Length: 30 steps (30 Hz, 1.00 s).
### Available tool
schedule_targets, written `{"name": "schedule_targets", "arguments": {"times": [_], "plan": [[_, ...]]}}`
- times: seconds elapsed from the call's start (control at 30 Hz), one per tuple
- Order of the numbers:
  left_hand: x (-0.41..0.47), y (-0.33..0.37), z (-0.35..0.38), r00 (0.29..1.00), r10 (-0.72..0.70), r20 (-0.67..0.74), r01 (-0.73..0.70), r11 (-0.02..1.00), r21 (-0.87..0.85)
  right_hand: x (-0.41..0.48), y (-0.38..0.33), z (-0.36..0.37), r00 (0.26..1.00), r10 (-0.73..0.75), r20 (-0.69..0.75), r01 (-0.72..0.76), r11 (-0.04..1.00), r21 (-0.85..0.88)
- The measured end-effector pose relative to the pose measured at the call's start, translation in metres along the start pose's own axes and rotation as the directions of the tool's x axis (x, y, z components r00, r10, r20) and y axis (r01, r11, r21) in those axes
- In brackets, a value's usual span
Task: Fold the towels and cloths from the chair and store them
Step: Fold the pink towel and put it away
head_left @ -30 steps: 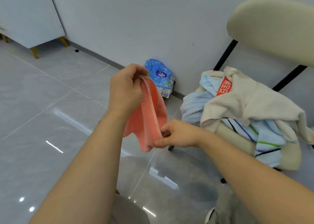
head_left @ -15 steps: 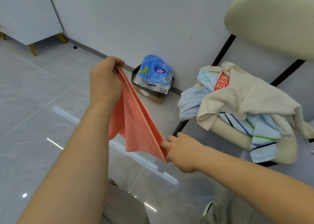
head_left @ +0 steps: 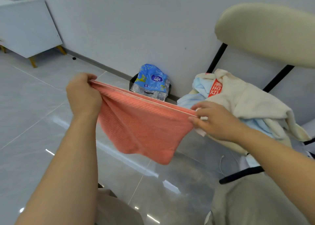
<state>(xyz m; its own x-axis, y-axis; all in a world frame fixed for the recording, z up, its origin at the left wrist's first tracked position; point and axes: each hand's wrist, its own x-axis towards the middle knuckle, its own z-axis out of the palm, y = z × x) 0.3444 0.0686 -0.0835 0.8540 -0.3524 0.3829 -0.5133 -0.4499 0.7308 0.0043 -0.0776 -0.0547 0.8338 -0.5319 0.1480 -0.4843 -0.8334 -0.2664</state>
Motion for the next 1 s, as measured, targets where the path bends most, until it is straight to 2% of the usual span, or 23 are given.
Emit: {"name": "schedule_targets", "arguments": {"times": [0.03, 0.07, 0.17, 0.27, 0.3, 0.37, 0.4, 0.47, 0.5, 0.57, 0.6, 0.67, 0.7, 0.77, 0.87, 0.93, 1.0], "plan": [[0.001, -0.001, 0.001, 1.0, -0.008, 0.004, 0.008, 1.0, 0.003, 0.003, -0.002, -0.005, 0.997, 0.045, 0.064, -0.048, 0.998, 0.04], [0.002, -0.003, 0.001, 1.0, -0.025, 0.005, 0.025, 1.0, 0.002, 0.006, -0.004, -0.01, 0.995, 0.073, 0.068, -0.078, 0.994, 0.075], [0.006, -0.007, -0.003, 0.996, -0.085, -0.003, 0.085, 0.996, 0.012, 0.019, -0.014, -0.027, 0.986, 0.156, -0.062, -0.132, 0.951, 0.281], [0.01, -0.01, -0.011, 0.992, -0.125, -0.026, 0.125, 0.992, 0.01, 0.032, -0.028, -0.044, 0.983, 0.139, 0.119, -0.175, 0.898, 0.403], [0.011, -0.01, -0.012, 0.988, -0.148, -0.034, 0.148, 0.989, 0.008, 0.038, -0.032, -0.047, 0.985, 0.124, 0.122, -0.162, 0.907, 0.389], [0.012, -0.013, -0.015, 0.982, -0.184, -0.037, 0.185, 0.983, 0.017, 0.051, -0.036, -0.055, 0.993, 0.117, 0.01, -0.116, 0.966, 0.23], [0.012, -0.014, -0.016, 0.981, -0.194, -0.032, 0.194, 0.981, 0.019, 0.057, -0.039, -0.059, 0.993, 0.111, 0.048, -0.117, 0.983, 0.143], [0.011, -0.017, -0.017, 0.979, -0.201, -0.02, 0.201, 0.979, 0.015, 0.066, -0.048, -0.067, 0.952, 0.093, 0.29, -0.129, 0.986, 0.107], [0.012, -0.019, -0.017, 0.978, -0.207, -0.02, 0.207, 0.978, 0.011, 0.07, -0.051, -0.067, 0.948, 0.088, 0.305, -0.117, 0.99, 0.078], [0.013, -0.023, -0.019, 0.972, -0.235, -0.03, 0.235, 0.972, 0.0, 0.082, -0.05, -0.066, 0.987, 0.104, 0.126, -0.098, 0.994, -0.055], [0.014, -0.025, -0.02, 0.967, -0.251, -0.033, 0.252, 0.968, 0.0, 0.086, -0.05, -0.064, 0.988, 0.119, 0.103, -0.111, 0.991, -0.081], [0.014, -0.026, -0.022, 0.96, -0.277, -0.034, 0.278, 0.961, 0.006, 0.09, -0.051, -0.06, 0.976, 0.143, 0.165, -0.137, 0.989, -0.046], [0.014, -0.026, -0.023, 0.958, -0.286, -0.029, 0.287, 0.958, 0.007, 0.091, -0.048, -0.057, 0.977, 0.165, 0.134, -0.161, 0.986, -0.039], [0.014, -0.028, -0.024, 0.955, -0.294, -0.025, 0.295, 0.956, 0.001, 0.091, -0.046, -0.054, 0.976, 0.208, 0.057, -0.213, 0.972, 0.1], [0.016, -0.03, -0.029, 0.959, -0.281, -0.022, 0.281, 0.959, 0.017, 0.088, -0.047, -0.046, 0.966, 0.221, 0.135, -0.258, 0.823, 0.506], [0.019, -0.031, -0.034, 0.956, -0.293, -0.007, 0.293, 0.956, 0.023, 0.088, -0.044, -0.042, 0.972, 0.202, 0.117, -0.231, 0.766, 0.6], [0.019, -0.031, -0.039, 0.949, -0.311, 0.042, 0.31, 0.95, 0.039, 0.091, -0.041, -0.04, 0.977, 0.19, 0.1, -0.211, 0.773, 0.599]]}}
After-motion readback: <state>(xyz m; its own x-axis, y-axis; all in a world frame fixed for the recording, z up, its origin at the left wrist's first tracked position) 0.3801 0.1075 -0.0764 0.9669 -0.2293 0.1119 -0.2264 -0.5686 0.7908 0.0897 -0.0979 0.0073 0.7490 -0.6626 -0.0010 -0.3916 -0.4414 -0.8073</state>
